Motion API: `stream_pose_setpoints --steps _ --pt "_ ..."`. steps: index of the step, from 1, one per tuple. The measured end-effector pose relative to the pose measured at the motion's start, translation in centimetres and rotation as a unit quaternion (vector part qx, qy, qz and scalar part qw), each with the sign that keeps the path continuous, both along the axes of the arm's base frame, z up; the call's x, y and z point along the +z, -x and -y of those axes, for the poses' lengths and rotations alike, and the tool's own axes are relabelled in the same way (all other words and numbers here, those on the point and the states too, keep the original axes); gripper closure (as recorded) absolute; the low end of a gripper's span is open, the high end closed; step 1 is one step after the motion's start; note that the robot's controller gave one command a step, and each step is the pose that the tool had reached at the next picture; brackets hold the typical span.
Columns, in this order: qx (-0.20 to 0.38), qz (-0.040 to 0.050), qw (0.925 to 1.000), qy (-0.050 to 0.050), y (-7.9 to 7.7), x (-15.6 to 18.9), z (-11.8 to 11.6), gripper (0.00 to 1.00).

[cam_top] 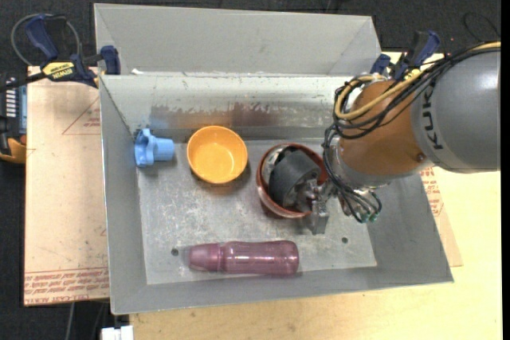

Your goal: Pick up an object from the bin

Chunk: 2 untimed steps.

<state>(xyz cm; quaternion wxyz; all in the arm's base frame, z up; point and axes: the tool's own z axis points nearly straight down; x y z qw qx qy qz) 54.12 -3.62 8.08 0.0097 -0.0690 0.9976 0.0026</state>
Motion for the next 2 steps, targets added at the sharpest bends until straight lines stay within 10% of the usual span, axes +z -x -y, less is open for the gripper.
stream_pose_setpoints --steps 2 --pt "0.006 -0.0056 1.0000 0.000 0.3 13.7 -0.8 1.00"
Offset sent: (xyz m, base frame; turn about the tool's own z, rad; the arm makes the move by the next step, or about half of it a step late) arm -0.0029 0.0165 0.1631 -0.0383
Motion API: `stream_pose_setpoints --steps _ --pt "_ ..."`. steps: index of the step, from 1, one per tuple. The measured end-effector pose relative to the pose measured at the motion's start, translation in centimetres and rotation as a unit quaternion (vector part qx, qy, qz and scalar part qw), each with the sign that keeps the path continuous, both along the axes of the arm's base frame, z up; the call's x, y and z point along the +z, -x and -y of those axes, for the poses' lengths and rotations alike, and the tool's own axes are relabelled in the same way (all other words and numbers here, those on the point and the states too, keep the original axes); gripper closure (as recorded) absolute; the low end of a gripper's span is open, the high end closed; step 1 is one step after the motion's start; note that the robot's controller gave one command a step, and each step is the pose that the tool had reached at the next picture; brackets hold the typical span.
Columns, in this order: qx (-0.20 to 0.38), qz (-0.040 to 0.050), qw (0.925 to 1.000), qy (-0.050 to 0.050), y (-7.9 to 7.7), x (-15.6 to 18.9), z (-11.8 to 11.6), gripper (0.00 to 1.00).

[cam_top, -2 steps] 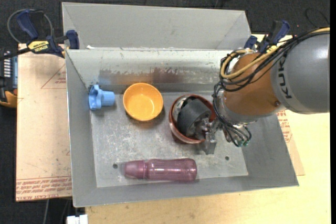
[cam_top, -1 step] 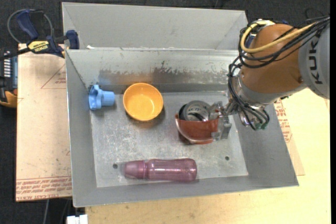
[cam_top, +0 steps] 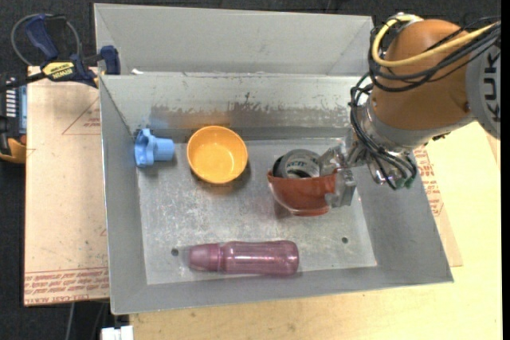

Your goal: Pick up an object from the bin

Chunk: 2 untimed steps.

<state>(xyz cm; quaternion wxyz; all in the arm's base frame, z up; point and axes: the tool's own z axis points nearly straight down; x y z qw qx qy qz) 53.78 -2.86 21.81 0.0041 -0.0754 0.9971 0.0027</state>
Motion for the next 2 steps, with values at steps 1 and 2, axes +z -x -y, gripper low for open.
stream_pose_setpoints --steps 1,2 --pt "0.087 0.0008 0.9962 0.001 2.9 -9.9 3.5 1.00" --pt "0.017 0.0091 0.9998 -0.002 0.5 -1.0 0.0 1.00"
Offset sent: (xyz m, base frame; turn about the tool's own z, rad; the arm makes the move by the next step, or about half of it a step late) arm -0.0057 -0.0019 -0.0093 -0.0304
